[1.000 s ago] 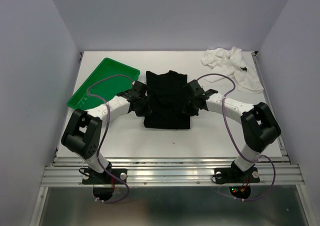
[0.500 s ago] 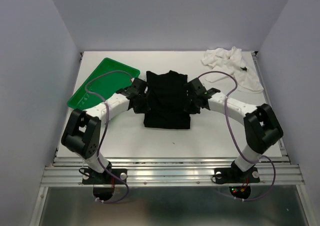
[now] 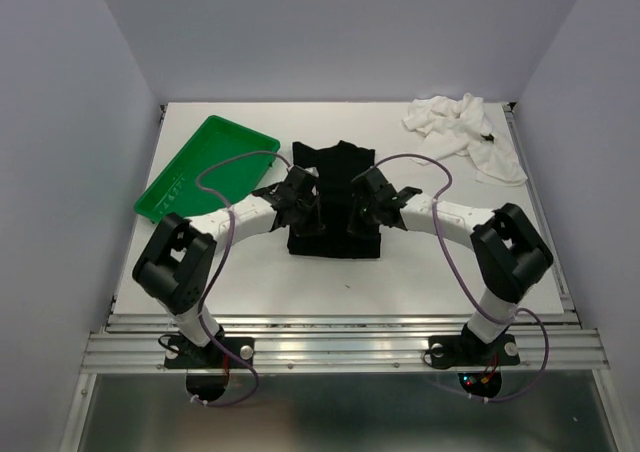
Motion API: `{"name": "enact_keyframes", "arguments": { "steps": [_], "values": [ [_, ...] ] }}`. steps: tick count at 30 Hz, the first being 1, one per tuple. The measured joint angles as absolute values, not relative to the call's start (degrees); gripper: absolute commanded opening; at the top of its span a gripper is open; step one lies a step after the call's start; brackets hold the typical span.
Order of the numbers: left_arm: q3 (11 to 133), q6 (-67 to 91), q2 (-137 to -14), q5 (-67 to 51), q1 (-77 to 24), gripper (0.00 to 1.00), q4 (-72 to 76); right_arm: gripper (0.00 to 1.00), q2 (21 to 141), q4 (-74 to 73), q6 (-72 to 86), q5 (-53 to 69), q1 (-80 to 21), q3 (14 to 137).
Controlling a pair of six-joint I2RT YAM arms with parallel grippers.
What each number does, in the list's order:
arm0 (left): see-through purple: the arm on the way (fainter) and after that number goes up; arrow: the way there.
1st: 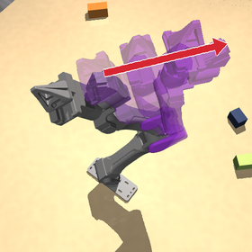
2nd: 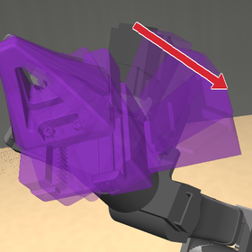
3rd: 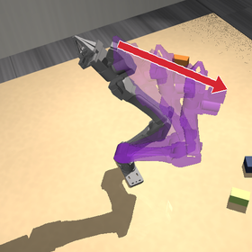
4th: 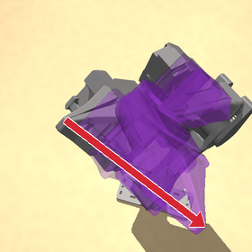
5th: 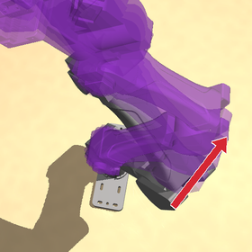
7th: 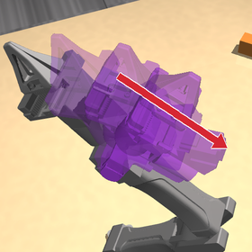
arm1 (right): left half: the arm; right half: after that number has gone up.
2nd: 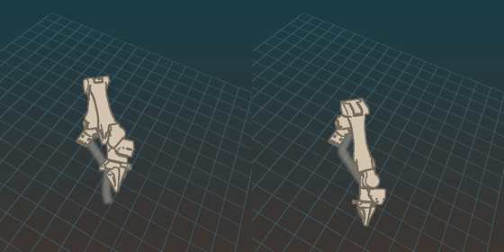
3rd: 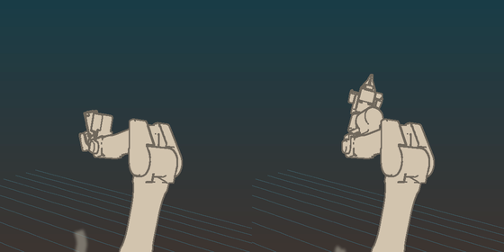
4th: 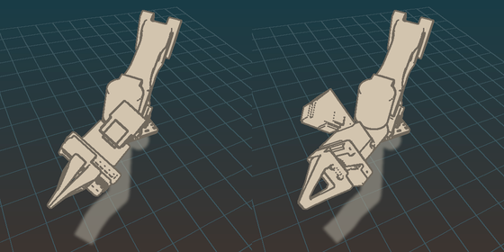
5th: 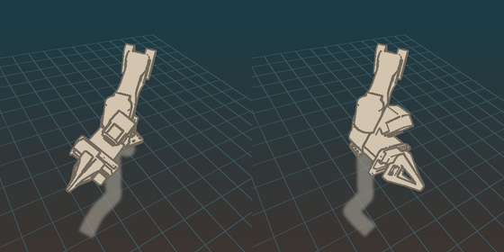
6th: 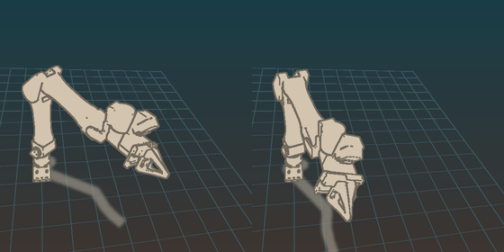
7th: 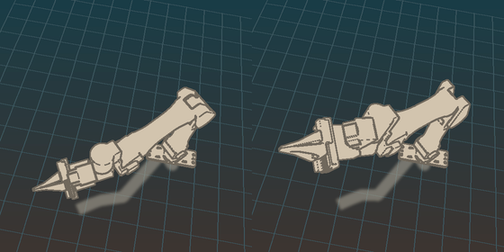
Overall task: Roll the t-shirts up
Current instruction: Roll the T-shirt to the center of the board.
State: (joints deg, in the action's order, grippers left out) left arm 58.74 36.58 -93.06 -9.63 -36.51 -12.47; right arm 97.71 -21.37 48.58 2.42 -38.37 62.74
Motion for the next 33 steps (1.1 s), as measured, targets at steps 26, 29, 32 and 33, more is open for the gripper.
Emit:
{"name": "enact_keyframes", "arguments": {
  "steps": [26,29,32,33],
  "values": [
    [54.04,34.13,-90.83,-5.08,-31.44,0.00,-12.84,0.01,95.13,-25.23,46.30,-6.37,-36.07,59.44],
    [51.99,34.87,-94.02,-5.78,-31.44,0.00,-11.46,0.01,96.92,-24.95,46.35,-6.81,-36.07,57.63],
    [51.51,35.05,-93.89,-5.74,-31.42,0.00,-10.13,0.01,96.44,-23.05,46.30,-6.85,-36.07,56.42],
    [51.29,35.16,-93.73,-5.74,-31.40,0.00,-9.87,0.01,96.20,-22.52,46.33,-6.81,-36.07,55.99]
  ]
}}
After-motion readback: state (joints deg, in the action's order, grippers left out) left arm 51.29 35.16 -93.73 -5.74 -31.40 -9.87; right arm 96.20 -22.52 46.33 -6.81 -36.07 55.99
